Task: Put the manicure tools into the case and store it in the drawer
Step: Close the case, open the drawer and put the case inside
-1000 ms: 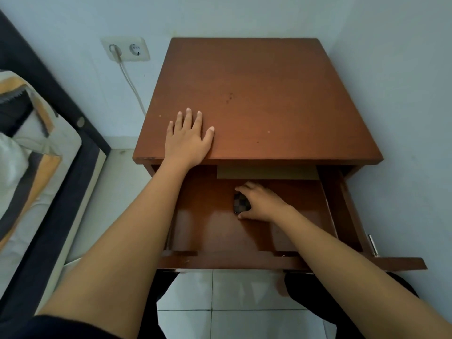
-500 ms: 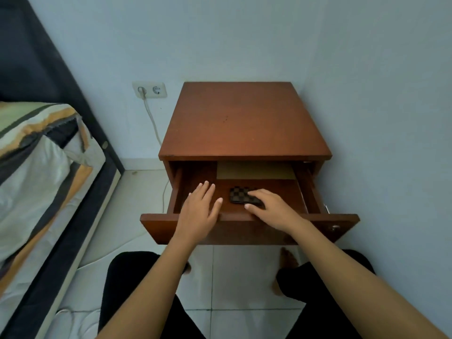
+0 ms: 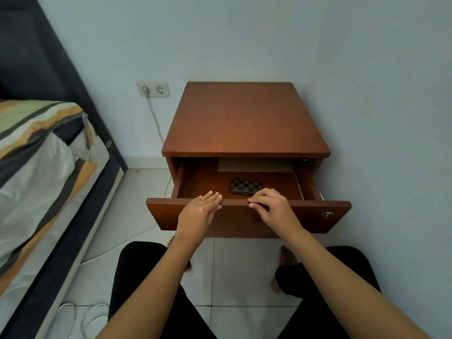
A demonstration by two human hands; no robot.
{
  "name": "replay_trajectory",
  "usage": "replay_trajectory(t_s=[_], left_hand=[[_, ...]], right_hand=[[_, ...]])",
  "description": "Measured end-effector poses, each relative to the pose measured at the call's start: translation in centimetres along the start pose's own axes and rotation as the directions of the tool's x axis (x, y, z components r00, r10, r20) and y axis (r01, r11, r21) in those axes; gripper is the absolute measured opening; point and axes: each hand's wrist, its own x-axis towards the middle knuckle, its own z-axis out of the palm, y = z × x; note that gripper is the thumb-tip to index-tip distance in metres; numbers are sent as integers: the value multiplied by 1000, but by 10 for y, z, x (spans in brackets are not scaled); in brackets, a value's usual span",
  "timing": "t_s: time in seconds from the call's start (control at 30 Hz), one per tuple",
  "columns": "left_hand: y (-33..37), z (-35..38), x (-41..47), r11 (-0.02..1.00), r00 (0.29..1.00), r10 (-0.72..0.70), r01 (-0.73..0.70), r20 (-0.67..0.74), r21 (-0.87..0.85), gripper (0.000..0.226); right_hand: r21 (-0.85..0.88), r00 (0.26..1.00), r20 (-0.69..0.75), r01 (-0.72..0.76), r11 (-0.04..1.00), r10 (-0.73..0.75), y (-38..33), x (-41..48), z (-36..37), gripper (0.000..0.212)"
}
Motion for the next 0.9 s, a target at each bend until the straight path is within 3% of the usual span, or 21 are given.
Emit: replay_trajectory(t_s=[0.23, 0.57, 0.77, 0.9], left_hand=[[-12, 17, 44, 994, 996, -80, 77, -30, -81, 30], [-30, 43, 93, 914, 953, -282, 234, -106, -331, 41], [-39, 52, 111, 959, 954, -233, 192, -191, -210, 50], [-51, 57, 121, 989, 960, -148, 135, -240, -67, 47]], right_hand=[[-55, 994, -112, -15, 998, 9, 19, 40, 13, 17], [-147, 962, -261, 39, 988, -77, 49, 92, 28, 17], [-339, 964, -224, 62, 939, -144, 62, 112, 26, 35], [-378, 964, -211, 70, 923, -160, 72, 123, 27, 33]])
